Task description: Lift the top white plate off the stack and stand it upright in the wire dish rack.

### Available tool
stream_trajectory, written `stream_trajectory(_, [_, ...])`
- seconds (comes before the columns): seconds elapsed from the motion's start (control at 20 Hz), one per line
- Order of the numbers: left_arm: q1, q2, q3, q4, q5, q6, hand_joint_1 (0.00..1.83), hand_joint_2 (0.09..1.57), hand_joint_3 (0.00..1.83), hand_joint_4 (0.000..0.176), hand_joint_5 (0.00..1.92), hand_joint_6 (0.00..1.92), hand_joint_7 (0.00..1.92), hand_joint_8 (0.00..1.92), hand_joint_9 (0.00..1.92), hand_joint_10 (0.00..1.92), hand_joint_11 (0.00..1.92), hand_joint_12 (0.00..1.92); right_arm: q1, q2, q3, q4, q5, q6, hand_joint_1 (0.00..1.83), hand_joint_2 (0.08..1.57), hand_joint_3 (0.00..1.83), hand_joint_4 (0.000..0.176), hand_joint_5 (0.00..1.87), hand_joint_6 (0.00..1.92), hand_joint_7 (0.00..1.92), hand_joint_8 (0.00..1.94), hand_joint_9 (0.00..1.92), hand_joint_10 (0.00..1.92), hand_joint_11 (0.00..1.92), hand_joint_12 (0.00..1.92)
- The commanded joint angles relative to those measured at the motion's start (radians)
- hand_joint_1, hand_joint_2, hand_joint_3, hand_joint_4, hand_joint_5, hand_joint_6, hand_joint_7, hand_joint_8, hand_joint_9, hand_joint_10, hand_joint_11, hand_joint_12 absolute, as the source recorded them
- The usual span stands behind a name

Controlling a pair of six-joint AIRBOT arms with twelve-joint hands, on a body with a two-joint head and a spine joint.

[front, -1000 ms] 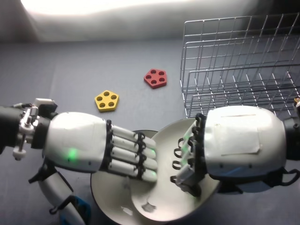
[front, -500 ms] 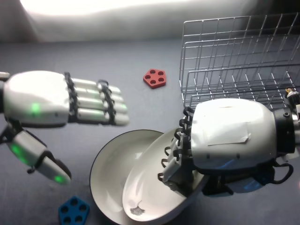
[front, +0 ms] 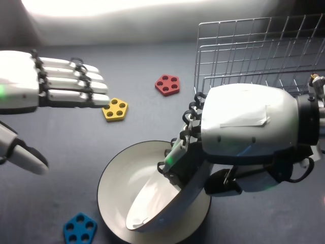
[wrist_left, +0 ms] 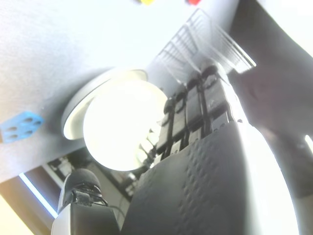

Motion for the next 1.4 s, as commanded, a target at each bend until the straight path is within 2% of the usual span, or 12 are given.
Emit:
stream_trajectory(0.0, [-0.005,0.019,0.013,-0.070,-0.072,-0.003,0.08,0.96,0.00,0.000,0.05,0.00,0.07,0.00,0.06,0.00,0.10,0.01,0.021,0.010,-0.008,0.054,0.093,0.018,1.38,1.09,0.00,0.000,0.89,1.13,1.05,0.76,1.06,0.95,1.34,0.18])
stream_trajectory(0.05, [0.006,0.025,0.027,-0.067,-0.088,-0.003,0.08,0.96,0.00,0.000,0.05,0.00,0.07,0.00,0.06,0.00,0.10,0.01,0.025,0.011,-0.008,0.056,0.093,0.024,1.38,1.09,0.00,0.000,0.88,1.13,1.04,0.76,1.06,0.96,1.34,0.18])
stream_trajectory(0.1, [0.014,0.030,0.038,-0.066,-0.097,-0.002,0.09,0.96,0.00,0.000,0.05,0.00,0.06,0.00,0.05,0.00,0.09,0.00,0.027,0.013,-0.008,0.062,0.093,0.027,1.47,1.07,0.01,0.000,0.89,1.07,1.06,0.66,1.06,0.84,1.11,1.04])
stream_trajectory(0.25, [0.022,0.041,0.076,-0.051,-0.119,-0.002,0.07,0.95,0.00,0.000,0.05,0.00,0.06,0.00,0.05,0.00,0.10,0.01,0.040,0.017,-0.007,0.079,0.097,0.054,1.38,1.10,0.00,0.000,0.87,1.15,1.01,0.83,1.04,0.98,1.23,0.41])
stream_trajectory(0.45, [0.036,0.053,0.130,-0.018,-0.155,-0.002,0.09,0.96,0.00,0.000,0.06,0.00,0.07,0.00,0.06,0.01,0.11,0.01,0.050,0.024,-0.002,0.105,0.128,0.092,1.38,1.10,0.00,0.000,0.87,1.15,0.99,0.86,1.05,0.97,1.29,0.22])
stream_trajectory(0.6, [0.059,0.075,0.138,-0.012,-0.180,0.016,0.11,0.95,0.00,0.000,0.06,0.00,0.07,0.00,0.06,0.01,0.11,0.01,0.057,0.026,-0.001,0.112,0.132,0.105,1.38,1.11,0.00,0.000,0.85,1.19,0.97,0.88,1.01,1.02,1.30,0.20])
stream_trajectory(0.65, [0.065,0.080,0.138,-0.009,-0.180,0.031,0.10,0.95,0.00,0.000,0.06,0.00,0.07,0.00,0.07,0.01,0.11,0.01,0.058,0.027,-0.001,0.113,0.135,0.108,1.47,1.08,0.00,0.000,0.87,1.08,1.01,0.74,1.04,0.87,1.10,1.05])
stream_trajectory(0.85, [0.067,0.106,0.138,-0.006,-0.153,0.137,0.09,0.95,0.00,0.000,0.04,0.00,0.05,0.00,0.03,0.00,0.09,0.00,0.063,0.031,0.012,0.160,0.157,0.132,1.38,1.10,0.00,0.000,0.87,1.14,0.99,0.86,1.05,0.97,1.31,0.23])
stream_trajectory(1.1, [0.067,0.125,0.135,0.021,-0.101,0.269,0.09,0.95,0.00,0.000,0.05,0.00,0.06,0.00,0.04,0.00,0.09,0.00,0.073,0.032,0.036,0.190,0.181,0.220,1.38,1.11,0.00,0.000,0.87,1.17,0.98,0.87,1.03,0.99,1.32,0.17])
stream_trajectory(1.15, [0.067,0.127,0.134,0.024,-0.092,0.294,0.09,0.95,0.00,0.000,0.04,0.00,0.05,0.00,0.02,0.00,0.08,0.00,0.075,0.032,0.041,0.198,0.184,0.232,1.47,1.08,0.00,0.000,0.87,1.11,0.99,0.78,1.03,0.88,1.10,1.05])
stream_trajectory(1.2, [0.067,0.129,0.132,0.028,-0.082,0.314,0.10,0.95,0.00,0.000,0.05,0.00,0.06,0.01,0.04,0.01,0.09,0.00,0.076,0.033,0.045,0.200,0.192,0.252,1.49,1.08,0.00,0.000,0.86,1.11,0.97,0.79,1.01,0.89,1.04,1.26])
stream_trajectory(1.35, [0.067,0.132,0.116,0.050,-0.053,0.354,0.12,0.95,0.00,0.000,0.06,0.01,0.07,0.01,0.06,0.01,0.11,0.01,0.081,0.034,0.062,0.210,0.224,0.336,1.40,1.09,0.00,0.000,0.88,1.14,1.00,0.83,1.04,0.94,1.09,0.80])
